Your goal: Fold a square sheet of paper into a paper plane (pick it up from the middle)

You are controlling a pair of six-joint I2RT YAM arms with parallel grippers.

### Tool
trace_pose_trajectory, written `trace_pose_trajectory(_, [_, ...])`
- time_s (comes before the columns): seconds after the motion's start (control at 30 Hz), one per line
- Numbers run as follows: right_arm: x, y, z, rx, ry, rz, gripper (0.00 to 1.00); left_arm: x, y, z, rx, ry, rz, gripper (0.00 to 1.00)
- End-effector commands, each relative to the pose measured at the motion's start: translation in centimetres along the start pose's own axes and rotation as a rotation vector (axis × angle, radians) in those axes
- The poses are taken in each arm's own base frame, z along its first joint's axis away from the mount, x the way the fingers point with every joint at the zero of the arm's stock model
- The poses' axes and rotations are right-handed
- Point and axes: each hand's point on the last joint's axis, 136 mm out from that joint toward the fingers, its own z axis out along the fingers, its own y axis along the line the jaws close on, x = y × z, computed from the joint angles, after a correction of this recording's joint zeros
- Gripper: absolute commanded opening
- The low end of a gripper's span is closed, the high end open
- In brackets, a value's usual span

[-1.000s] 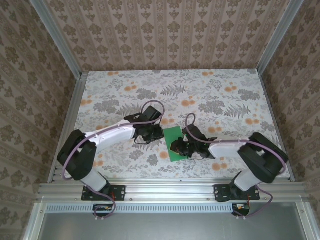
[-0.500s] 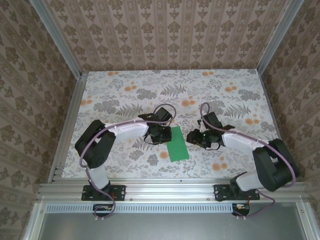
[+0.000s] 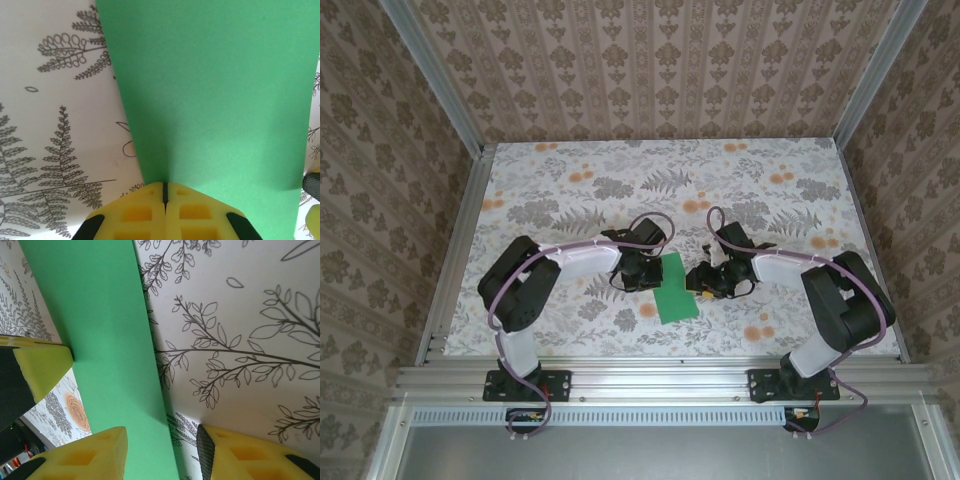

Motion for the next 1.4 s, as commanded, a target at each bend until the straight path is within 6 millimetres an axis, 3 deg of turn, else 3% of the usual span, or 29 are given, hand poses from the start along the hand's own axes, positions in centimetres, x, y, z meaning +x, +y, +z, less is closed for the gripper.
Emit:
trace_pose_trajectory(0.0, [0.2, 0.7, 0.7, -0.044, 0.037, -0.021, 0.43, 0.7, 1.1, 1.0, -0.059, 0.045, 0.038, 0.00])
trace_pose_trajectory(0.47, [0.1, 1.7, 0.3, -0.093, 0.024, -0.005, 0.37, 0.1, 0.7, 0.7, -0.073, 0.043, 0.132, 0.01])
trace_pose_trajectory(0.57, [-0.2, 1.6, 0.5, -0.089, 0.022, -0.004, 0.27, 0.0, 0.4, 0.3, -0.068, 0.039, 0.174, 0.01])
trace_pose_trajectory(0.7, [-0.4, 1.4, 0.6, -0.079, 0.032, -0.006, 0.29, -0.1, -0.1, -0.1, -0.058, 0.042, 0.229, 0.02])
trace_pose_trajectory(1.03, [-0.7, 2.4, 0.7, -0.136, 0.056, -0.006, 0.13, -0.3, -0.4, -0.2, -0.058, 0.025, 0.291, 0.03])
trace_pose_trajectory(1.13, [-0.7, 2.6, 0.4, -0.157, 0.029, 0.024, 0.08, -0.9, -1.4, -2.0, -0.031, -0.031, 0.299, 0.08])
trace_pose_trajectory(1.2, [-0.7, 2.7, 0.2, -0.175, 0.003, 0.066, 0.05, -1.0, -2.0, -3.6, -0.037, -0.083, 0.334, 0.19])
trace_pose_trajectory(1.37, [-0.9, 2.4, -0.1, -0.188, -0.049, 0.174, 0.03, 1.0, -2.7, -6.5, -0.136, -0.182, 0.504, 0.37])
